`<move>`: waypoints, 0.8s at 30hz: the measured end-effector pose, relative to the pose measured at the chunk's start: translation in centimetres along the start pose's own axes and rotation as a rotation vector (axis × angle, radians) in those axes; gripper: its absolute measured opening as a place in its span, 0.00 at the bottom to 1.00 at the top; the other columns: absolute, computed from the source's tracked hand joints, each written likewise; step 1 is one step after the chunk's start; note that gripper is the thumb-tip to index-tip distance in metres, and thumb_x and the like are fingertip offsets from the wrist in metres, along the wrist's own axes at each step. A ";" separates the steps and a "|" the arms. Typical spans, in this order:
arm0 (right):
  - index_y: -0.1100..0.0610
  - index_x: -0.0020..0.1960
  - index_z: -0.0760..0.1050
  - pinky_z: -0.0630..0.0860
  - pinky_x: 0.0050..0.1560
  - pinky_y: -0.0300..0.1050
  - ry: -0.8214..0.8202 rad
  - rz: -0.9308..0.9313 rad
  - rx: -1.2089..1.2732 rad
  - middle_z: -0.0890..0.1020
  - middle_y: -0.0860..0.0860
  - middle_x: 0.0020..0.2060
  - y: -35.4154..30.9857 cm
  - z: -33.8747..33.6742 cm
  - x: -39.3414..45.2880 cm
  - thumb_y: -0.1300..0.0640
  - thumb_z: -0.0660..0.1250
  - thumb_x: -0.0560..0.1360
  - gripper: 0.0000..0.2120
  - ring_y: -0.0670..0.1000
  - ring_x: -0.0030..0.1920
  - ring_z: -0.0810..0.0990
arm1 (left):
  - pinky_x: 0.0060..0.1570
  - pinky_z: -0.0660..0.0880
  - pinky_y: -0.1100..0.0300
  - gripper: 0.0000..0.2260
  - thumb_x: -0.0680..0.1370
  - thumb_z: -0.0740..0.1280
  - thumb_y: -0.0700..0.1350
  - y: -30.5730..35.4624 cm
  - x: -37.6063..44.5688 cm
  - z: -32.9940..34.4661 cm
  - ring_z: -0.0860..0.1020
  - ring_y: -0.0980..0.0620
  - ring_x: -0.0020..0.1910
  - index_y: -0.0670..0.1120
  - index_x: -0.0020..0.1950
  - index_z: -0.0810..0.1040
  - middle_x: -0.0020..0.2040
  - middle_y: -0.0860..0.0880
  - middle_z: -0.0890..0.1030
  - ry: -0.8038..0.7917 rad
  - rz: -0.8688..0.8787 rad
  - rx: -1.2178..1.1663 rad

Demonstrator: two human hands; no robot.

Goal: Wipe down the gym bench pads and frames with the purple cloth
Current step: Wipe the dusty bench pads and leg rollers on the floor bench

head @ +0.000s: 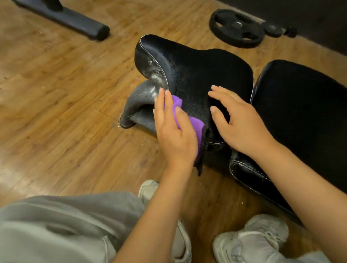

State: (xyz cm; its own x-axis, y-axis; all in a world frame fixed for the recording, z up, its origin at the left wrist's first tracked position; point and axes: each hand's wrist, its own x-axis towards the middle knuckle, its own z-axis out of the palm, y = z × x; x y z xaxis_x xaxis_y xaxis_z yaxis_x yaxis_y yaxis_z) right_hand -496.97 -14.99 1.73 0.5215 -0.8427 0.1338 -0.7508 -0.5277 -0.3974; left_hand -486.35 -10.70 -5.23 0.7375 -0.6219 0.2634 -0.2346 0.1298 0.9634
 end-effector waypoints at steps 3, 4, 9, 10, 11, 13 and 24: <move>0.55 0.72 0.66 0.55 0.75 0.46 -0.002 0.005 -0.004 0.66 0.47 0.73 -0.3 -0.1 -0.1 0.56 0.58 0.81 0.20 0.43 0.73 0.60 | 0.67 0.52 0.78 0.19 0.83 0.54 0.43 -0.1 3.1 -1.5 0.60 0.61 0.73 0.43 0.75 0.65 0.75 0.50 0.65 -0.203 -0.100 0.049; 0.55 0.72 0.66 0.55 0.75 0.45 -0.005 0.004 -0.010 0.66 0.47 0.73 -0.4 -0.1 -0.1 0.55 0.57 0.81 0.20 0.44 0.73 0.60 | 0.68 0.53 0.76 0.19 0.84 0.54 0.43 0.0 3.9 -1.9 0.61 0.60 0.73 0.43 0.75 0.65 0.75 0.51 0.65 -0.249 -0.120 0.049; 0.54 0.72 0.65 0.54 0.74 0.41 -0.011 0.014 -0.053 0.65 0.46 0.73 -0.7 -0.2 -0.2 0.55 0.57 0.81 0.20 0.43 0.73 0.59 | 0.71 0.61 0.47 0.23 0.82 0.51 0.52 0.4 4.5 -2.2 0.65 0.44 0.72 0.41 0.71 0.65 0.72 0.42 0.68 -0.332 -0.306 0.078; 0.54 0.72 0.65 0.54 0.74 0.41 -0.008 0.016 -0.057 0.65 0.46 0.73 -0.7 -0.2 -0.2 0.55 0.57 0.81 0.20 0.43 0.73 0.59 | 0.72 0.60 0.45 0.23 0.82 0.51 0.53 1.0 3.6 -2.1 0.63 0.43 0.73 0.40 0.72 0.63 0.73 0.41 0.66 -0.313 -0.319 0.122; 0.54 0.72 0.65 0.53 0.74 0.40 -0.004 0.019 -0.059 0.65 0.46 0.73 -0.7 -0.2 -0.1 0.55 0.57 0.81 0.20 0.43 0.73 0.59 | 0.73 0.57 0.46 0.23 0.83 0.51 0.51 1.7 2.5 -1.9 0.59 0.44 0.75 0.40 0.74 0.61 0.76 0.41 0.62 -0.288 -0.306 0.164; 0.53 0.72 0.65 0.52 0.72 0.38 -0.003 0.030 -0.071 0.65 0.46 0.73 -0.7 -0.2 -0.1 0.55 0.57 0.81 0.20 0.42 0.73 0.59 | 0.75 0.51 0.55 0.24 0.84 0.51 0.49 3.2 0.6 -1.7 0.52 0.47 0.77 0.40 0.78 0.54 0.79 0.43 0.54 -0.228 -0.276 0.202; 0.52 0.72 0.66 0.58 0.75 0.45 -0.001 0.016 -0.026 0.65 0.43 0.72 -0.9 -0.2 -0.1 0.54 0.57 0.80 0.20 0.34 0.69 0.56 | 0.72 0.56 0.49 0.22 0.85 0.46 0.46 2.6 12.9 1.2 0.58 0.39 0.75 0.34 0.75 0.59 0.76 0.34 0.58 -0.223 -0.688 0.152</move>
State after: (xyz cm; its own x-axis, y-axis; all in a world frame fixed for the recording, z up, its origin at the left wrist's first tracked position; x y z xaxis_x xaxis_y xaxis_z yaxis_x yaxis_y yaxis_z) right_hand -496.45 -14.44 2.25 0.5099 -0.8508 0.1271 -0.7693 -0.5171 -0.3753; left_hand -478.27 -19.32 0.64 0.6072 -0.6683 -0.4298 0.1377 -0.4442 0.8853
